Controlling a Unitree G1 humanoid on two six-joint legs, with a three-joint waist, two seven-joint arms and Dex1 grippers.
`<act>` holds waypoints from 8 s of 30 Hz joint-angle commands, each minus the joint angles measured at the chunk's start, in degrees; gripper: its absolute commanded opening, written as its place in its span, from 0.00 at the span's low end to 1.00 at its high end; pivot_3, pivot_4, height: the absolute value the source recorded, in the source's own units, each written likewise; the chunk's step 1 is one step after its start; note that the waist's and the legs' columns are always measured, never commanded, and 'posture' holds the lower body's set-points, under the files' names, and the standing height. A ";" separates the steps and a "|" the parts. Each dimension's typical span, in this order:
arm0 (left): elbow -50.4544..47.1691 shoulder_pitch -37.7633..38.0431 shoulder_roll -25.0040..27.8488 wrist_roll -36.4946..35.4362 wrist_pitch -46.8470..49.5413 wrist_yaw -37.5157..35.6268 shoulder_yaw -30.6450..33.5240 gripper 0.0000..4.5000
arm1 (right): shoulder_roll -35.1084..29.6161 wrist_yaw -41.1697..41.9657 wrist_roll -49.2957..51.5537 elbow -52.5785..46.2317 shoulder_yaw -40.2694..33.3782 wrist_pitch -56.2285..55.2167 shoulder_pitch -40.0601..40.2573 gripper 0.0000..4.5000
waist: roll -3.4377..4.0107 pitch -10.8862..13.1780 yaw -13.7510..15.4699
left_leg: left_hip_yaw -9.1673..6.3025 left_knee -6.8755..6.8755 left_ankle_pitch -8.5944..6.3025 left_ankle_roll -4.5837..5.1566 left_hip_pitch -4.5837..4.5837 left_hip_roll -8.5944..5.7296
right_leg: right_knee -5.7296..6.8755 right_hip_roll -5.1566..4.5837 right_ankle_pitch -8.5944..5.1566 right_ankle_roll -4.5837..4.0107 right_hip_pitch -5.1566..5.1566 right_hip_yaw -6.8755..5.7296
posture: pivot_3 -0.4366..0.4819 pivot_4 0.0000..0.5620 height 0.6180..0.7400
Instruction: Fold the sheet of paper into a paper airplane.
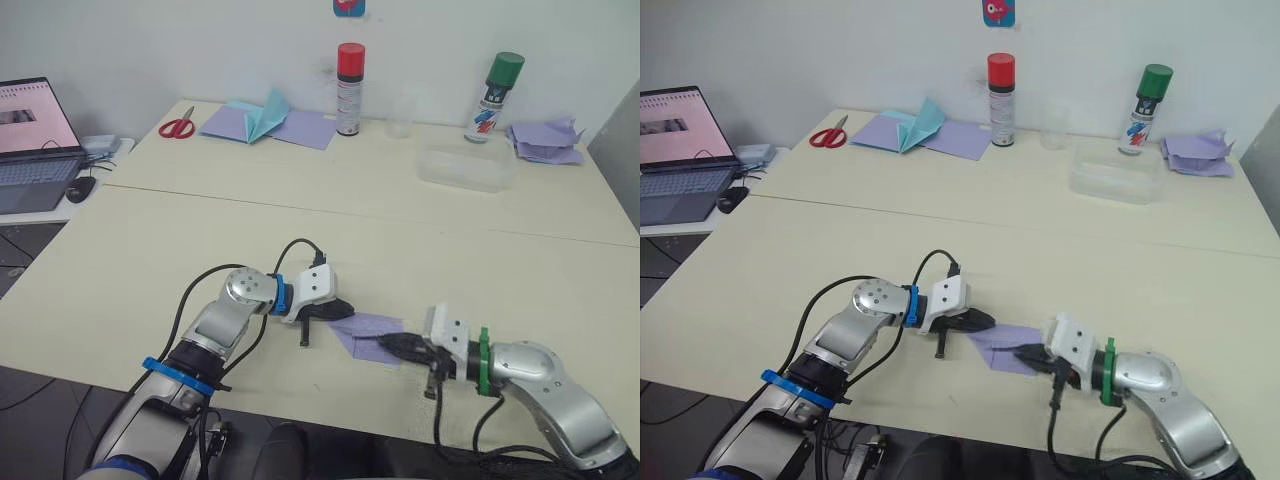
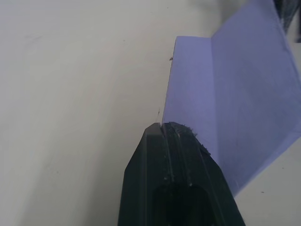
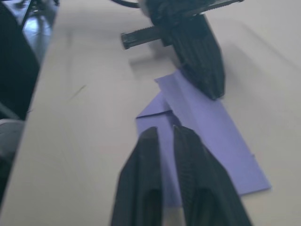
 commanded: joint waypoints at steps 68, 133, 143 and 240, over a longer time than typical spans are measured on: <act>2.14 -0.01 4.86 3.36 -3.36 -0.05 2.08 0.00 | 13.13 -3.14 -19.11 26.09 10.85 -10.63 -20.51 0.00 | 0.00 -0.01 -0.65 | 0.25 -0.12 0.00 0.01 0.54 0.19 | -0.01 -0.01 -0.06 0.10 0.17 -0.04 | 0.48 0.27 1.00; -4.31 6.53 3.17 -1.26 13.12 1.34 0.55 0.00 | 9.15 -1.99 -16.47 19.05 11.40 -4.44 -15.60 0.01 | -0.04 0.03 -0.49 | 0.23 -0.92 0.01 -0.01 0.55 0.15 | -0.88 -0.23 -0.06 0.10 0.23 -0.05 | 0.48 0.27 1.00; -2.41 5.85 3.04 -0.84 11.76 1.66 0.00 0.00 | 3.34 -1.90 -13.97 17.71 6.08 -2.87 -10.10 0.01 | -0.06 -0.11 -0.19 | 0.20 -0.92 0.01 -0.01 0.56 0.11 | -0.92 -0.24 -0.06 0.10 0.31 -0.03 | 0.48 0.27 1.00; -3.01 5.82 5.78 -1.67 9.74 -1.18 -1.31 0.00 | 4.54 -0.68 -8.83 9.61 4.20 3.20 -12.63 0.21 | -0.02 -0.26 -0.10 | 0.17 -1.01 0.01 0.00 0.56 0.13 | -1.31 -0.24 -0.07 0.12 0.49 -0.05 | 0.48 0.27 1.00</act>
